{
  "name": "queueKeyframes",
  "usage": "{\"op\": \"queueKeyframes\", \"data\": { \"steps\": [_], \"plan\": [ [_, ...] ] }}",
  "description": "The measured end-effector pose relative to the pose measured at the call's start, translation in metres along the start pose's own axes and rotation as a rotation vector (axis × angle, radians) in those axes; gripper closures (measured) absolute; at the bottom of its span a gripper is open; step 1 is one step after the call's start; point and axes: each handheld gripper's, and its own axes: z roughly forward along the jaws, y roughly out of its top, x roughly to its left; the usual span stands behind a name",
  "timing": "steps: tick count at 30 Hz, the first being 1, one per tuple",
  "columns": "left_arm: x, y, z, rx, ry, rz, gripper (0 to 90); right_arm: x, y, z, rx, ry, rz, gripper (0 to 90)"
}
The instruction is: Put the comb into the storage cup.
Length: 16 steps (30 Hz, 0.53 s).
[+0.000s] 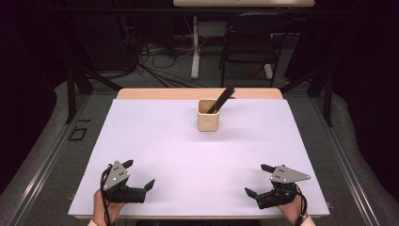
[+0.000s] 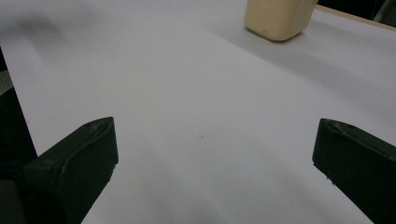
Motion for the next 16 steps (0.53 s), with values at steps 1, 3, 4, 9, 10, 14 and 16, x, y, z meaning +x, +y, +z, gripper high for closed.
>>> {"op": "queueKeyframes", "data": {
  "steps": [1,3,4,9,10,14,16],
  "plan": [
    [-0.0003,-0.0007,-0.0002,0.0,0.001,-0.001,0.0,0.0,0.0,0.0002,0.001,0.0,-0.001,0.0],
    [-0.0006,-0.0017,-0.0004,0.003,0.0,-0.001,0.0,0.0,0.0001,0.0003,0.0,0.001,-0.001,0.0],
    [-0.0009,-0.0021,-0.0003,0.002,-0.001,-0.002,0.0,0.0,0.0001,0.0002,0.001,0.0,-0.001,0.0],
    [-0.0018,-0.0024,-0.0014,0.002,-0.002,0.007,0.0,0.0003,0.0001,-0.0004,-0.002,0.002,0.0,0.0],
    [-0.0018,-0.0023,-0.0016,0.001,0.0,0.008,0.0,0.0001,0.0,-0.0005,-0.002,0.002,0.0,0.0],
    [0.0002,-0.0029,-0.0004,0.003,-0.003,0.003,0.0,-0.0001,0.0001,-0.001,-0.008,-0.002,-0.004,0.0],
    [0.0026,-0.0035,0.0002,0.005,-0.002,-0.005,0.0,-0.0005,0.0001,-0.0007,-0.009,-0.017,0.0,0.0]
  ]
}}
